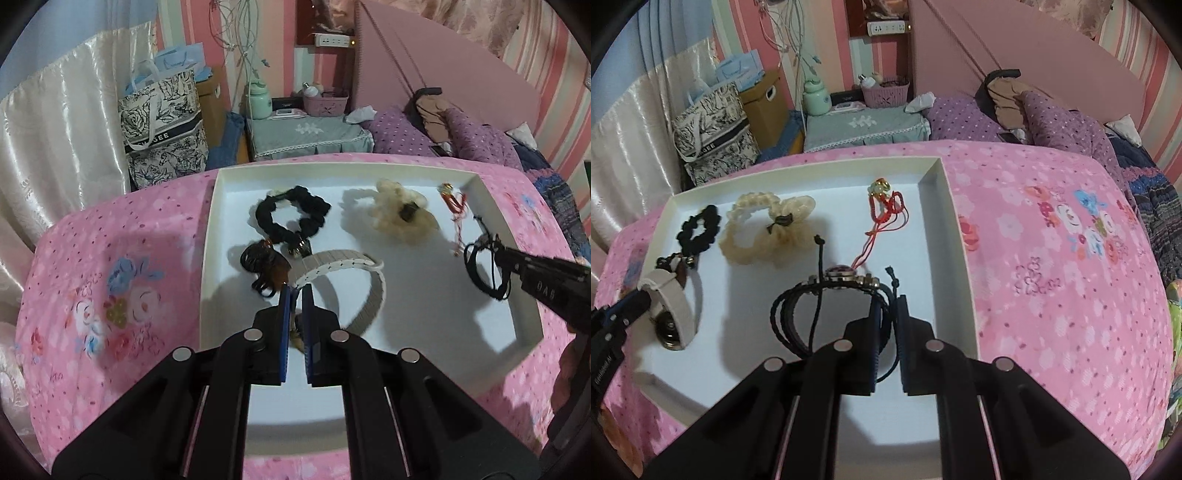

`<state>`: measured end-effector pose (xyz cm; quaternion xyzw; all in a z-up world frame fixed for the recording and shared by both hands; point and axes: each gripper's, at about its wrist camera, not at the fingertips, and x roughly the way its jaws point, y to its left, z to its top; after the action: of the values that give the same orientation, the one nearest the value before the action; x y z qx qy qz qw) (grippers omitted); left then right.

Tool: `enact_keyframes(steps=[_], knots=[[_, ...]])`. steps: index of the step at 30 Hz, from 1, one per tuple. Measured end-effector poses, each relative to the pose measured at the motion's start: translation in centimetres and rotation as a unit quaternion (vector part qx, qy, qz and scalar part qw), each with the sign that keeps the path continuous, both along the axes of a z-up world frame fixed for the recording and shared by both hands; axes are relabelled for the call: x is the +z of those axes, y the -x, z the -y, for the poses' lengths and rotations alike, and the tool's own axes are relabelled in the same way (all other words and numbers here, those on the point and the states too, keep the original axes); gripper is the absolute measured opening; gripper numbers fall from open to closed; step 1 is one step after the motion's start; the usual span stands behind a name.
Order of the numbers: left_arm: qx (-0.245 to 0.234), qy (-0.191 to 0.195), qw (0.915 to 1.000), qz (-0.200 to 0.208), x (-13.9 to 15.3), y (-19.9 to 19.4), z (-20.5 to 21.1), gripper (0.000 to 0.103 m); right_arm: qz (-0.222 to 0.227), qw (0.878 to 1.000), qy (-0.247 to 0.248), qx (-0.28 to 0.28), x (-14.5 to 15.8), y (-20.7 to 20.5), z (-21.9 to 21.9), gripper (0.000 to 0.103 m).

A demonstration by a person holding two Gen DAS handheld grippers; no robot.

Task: Organize jewelry
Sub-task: 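Carry the watch and cord bracelet into the white tray and open both tools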

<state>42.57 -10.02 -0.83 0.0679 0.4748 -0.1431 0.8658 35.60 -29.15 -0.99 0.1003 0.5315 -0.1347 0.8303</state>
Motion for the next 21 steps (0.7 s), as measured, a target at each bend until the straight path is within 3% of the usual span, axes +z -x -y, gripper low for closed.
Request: enact_keyframes(steps=[21], knots=[[0.01, 0.007, 0.9999, 0.006, -1.7, -2.1, 0.5, 0.001, -0.007, 0.999, 0.034, -0.011, -2.4, -3.4, 0.4, 0.008]])
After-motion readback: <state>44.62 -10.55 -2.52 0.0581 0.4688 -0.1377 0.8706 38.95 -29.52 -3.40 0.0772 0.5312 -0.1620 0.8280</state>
